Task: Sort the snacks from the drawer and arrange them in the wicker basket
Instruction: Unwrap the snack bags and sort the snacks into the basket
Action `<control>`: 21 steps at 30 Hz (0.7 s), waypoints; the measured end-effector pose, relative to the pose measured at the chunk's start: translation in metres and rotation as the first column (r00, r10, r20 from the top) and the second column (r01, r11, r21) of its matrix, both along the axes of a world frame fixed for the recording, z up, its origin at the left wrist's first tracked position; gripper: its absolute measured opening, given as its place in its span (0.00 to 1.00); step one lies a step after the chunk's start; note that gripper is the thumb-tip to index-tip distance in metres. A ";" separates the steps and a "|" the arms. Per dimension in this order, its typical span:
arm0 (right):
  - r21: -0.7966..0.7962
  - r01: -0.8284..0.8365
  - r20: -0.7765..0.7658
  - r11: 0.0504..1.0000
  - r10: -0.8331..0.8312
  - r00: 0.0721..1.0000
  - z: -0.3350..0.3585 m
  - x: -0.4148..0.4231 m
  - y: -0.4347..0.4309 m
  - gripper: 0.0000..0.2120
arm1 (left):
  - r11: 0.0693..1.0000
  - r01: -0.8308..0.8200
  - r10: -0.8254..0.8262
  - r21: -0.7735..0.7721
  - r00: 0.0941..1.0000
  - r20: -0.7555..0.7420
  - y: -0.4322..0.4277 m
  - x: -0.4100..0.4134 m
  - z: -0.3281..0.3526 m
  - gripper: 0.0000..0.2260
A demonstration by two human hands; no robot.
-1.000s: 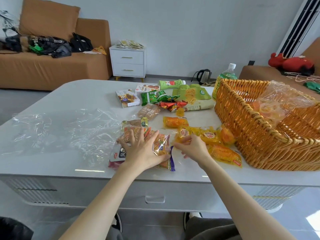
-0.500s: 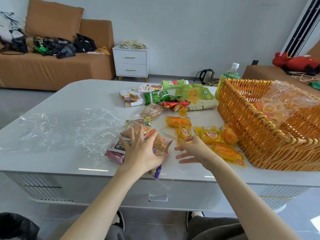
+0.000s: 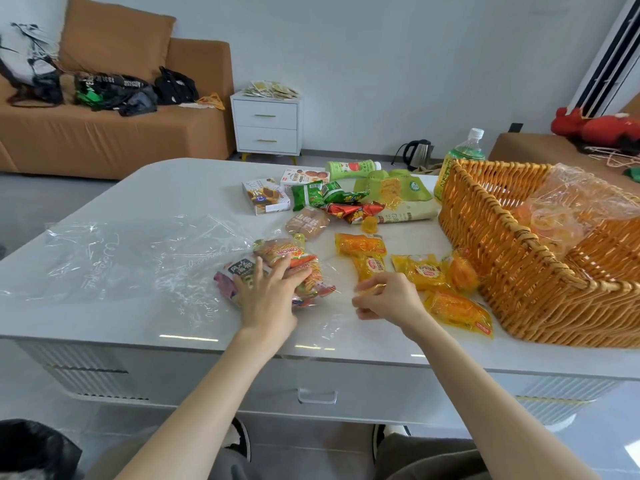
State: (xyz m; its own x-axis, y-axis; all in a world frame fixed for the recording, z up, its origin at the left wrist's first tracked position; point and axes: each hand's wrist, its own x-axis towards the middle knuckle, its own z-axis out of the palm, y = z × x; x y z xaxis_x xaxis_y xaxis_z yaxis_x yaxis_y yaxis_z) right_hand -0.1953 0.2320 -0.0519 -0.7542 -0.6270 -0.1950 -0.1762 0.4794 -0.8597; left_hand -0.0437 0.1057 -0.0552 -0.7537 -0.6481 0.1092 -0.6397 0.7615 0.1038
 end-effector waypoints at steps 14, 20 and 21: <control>0.042 -0.195 -0.419 0.980 0.195 0.887 0.026 0.001 -0.063 0.16 | 0.997 -0.075 0.074 0.001 0.988 0.134 -0.022 0.035 0.001 0.28; 0.141 -0.270 -0.492 0.952 0.304 0.816 0.001 -0.009 -0.148 0.20 | 0.999 -0.051 0.050 0.006 0.993 0.106 -0.053 0.047 0.001 0.27; 0.193 -0.291 -0.509 0.937 0.349 0.787 -0.003 -0.012 -0.161 0.21 | 0.999 -0.032 0.031 0.019 0.996 0.078 -0.057 0.048 0.000 0.26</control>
